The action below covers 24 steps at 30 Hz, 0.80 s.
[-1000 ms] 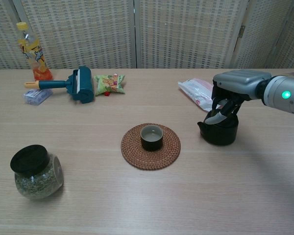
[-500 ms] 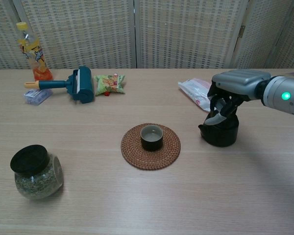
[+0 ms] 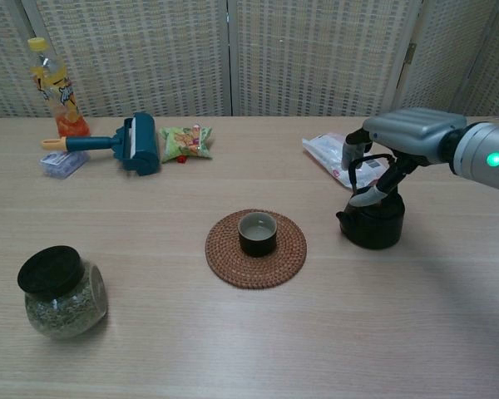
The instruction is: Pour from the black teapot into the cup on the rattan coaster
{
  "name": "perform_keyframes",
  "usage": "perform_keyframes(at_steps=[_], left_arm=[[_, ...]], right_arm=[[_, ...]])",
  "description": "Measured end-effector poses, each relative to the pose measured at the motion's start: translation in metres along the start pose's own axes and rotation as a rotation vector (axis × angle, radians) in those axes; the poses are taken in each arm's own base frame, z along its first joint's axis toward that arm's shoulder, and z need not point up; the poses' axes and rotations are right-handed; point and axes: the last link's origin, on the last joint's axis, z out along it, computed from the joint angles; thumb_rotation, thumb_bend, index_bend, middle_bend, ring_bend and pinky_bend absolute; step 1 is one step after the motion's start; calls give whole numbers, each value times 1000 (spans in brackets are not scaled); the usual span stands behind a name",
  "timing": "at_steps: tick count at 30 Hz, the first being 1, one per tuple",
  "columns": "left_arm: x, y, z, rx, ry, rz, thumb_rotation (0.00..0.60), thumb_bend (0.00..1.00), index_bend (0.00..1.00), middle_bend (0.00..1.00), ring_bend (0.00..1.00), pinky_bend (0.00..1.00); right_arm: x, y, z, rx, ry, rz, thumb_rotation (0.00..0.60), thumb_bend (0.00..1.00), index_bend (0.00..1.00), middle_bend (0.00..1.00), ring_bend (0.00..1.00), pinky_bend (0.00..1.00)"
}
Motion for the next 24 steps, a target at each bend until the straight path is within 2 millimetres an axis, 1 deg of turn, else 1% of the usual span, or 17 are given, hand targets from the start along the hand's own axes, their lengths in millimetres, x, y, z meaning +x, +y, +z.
perform_keyframes(at_steps=[2, 6, 7, 11, 14, 18, 21, 24], left_arm=[[0, 0, 1, -1, 0, 2, 600, 183, 338, 293, 300, 192], [1, 0, 3, -4, 8, -2, 600, 183, 338, 293, 300, 192], [1, 0, 4, -5, 9, -3, 600, 183, 338, 293, 300, 192], [1, -1, 5, -7, 11, -2, 600, 183, 339, 294, 300, 192], [3, -1, 6, -9, 18, -4, 600, 183, 338, 293, 300, 192], [4, -3, 8, -9, 21, -3, 600, 183, 339, 294, 300, 192], [5, -2, 9, -14, 21, -3, 600, 183, 338, 293, 300, 192], [4, 0, 11, -20, 20, -4, 600, 183, 338, 294, 300, 192]], right_arm=[[2, 1, -1, -8, 18, -6, 425, 0, 284, 268, 173, 118], [7, 4, -6, -27, 64, -15, 573, 0, 284, 268, 173, 117], [9, 5, -8, -33, 78, -12, 592, 0, 284, 271, 173, 117], [14, 7, -18, -47, 118, -3, 600, 1, 284, 304, 184, 129], [18, 14, -28, -69, 149, 0, 600, 8, 284, 334, 220, 220], [25, 30, -54, -120, 193, 12, 600, 11, 284, 368, 262, 297], [26, 47, -81, -174, 213, 15, 600, 12, 287, 403, 315, 333], [26, 59, -102, -215, 217, 14, 600, 12, 303, 437, 348, 349]])
